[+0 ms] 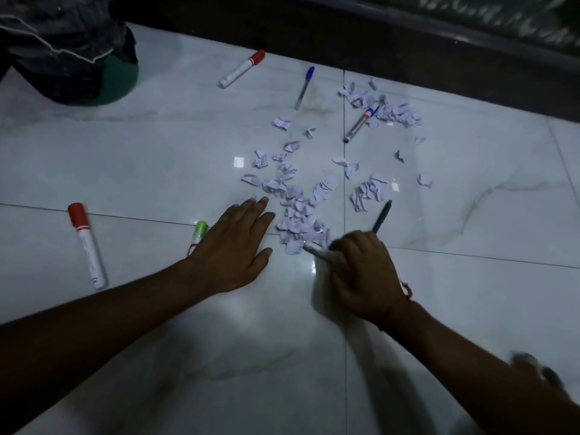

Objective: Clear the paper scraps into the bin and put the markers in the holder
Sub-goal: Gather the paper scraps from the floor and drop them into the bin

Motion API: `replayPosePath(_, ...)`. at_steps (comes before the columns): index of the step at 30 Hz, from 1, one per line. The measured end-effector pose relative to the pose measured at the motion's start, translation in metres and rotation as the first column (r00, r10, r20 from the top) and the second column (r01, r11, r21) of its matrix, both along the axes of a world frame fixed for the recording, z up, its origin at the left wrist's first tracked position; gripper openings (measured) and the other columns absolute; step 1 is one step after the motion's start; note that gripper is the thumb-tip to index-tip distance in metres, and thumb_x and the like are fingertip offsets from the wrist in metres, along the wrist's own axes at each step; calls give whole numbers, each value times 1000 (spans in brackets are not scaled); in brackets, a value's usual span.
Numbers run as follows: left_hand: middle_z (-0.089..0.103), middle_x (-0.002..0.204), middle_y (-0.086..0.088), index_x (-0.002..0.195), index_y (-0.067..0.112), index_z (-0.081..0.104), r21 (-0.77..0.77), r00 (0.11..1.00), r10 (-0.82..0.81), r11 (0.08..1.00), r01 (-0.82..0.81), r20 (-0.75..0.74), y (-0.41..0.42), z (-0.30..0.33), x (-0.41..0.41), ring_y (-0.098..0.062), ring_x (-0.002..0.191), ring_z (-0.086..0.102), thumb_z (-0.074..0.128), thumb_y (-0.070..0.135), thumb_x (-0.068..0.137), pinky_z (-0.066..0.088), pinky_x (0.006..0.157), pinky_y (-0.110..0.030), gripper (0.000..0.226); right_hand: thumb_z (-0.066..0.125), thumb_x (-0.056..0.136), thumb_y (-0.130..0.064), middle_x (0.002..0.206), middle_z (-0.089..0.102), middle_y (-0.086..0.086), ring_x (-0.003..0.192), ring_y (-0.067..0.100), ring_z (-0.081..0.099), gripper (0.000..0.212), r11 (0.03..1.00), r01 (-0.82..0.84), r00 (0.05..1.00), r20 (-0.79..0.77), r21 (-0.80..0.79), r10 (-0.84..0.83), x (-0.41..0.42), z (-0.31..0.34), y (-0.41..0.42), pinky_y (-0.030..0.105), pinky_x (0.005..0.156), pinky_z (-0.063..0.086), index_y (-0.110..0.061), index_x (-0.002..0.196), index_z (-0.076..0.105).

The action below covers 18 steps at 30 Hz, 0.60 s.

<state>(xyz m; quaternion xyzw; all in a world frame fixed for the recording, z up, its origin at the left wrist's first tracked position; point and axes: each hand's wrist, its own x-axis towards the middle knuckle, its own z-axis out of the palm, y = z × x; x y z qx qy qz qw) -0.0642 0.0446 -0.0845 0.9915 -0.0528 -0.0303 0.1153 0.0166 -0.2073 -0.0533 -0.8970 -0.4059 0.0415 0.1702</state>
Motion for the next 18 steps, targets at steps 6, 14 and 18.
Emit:
replayPosePath(6, 44, 142, -21, 134, 5, 48, 30, 997, -67, 997, 69, -37, -16, -6, 11, -39, 131, 41, 41, 40, 87, 36, 106, -51, 59, 61, 71, -7, 92, 59, 13, 79, 33, 57, 28, 994, 46, 999, -16, -95, -47, -6, -19, -12, 43, 63, 50, -7, 98, 63)
replayPosePath(14, 51, 136, -18, 128, 5, 53, 35, 994, -105, 994, 105, 4, -11, -2, 14, -38, 129, 43, 44, 38, 86, 33, 106, -49, 54, 63, 70, -19, 100, 58, 11, 82, 29, 55, 41, 955, -267, 957, -151, -127, 247, -38, -8, -36, 37, 67, 47, -10, 110, 56)
replayPosePath(18, 53, 134, -19, 124, 5, 56, 13, 995, -93, 996, 93, 27, -5, 4, 12, -39, 129, 43, 43, 36, 87, 34, 104, -51, 50, 68, 64, -26, 99, 56, 6, 78, 24, 51, 45, 908, -382, 913, -225, -172, 341, -66, -7, -43, 34, 64, 45, -13, 105, 55)
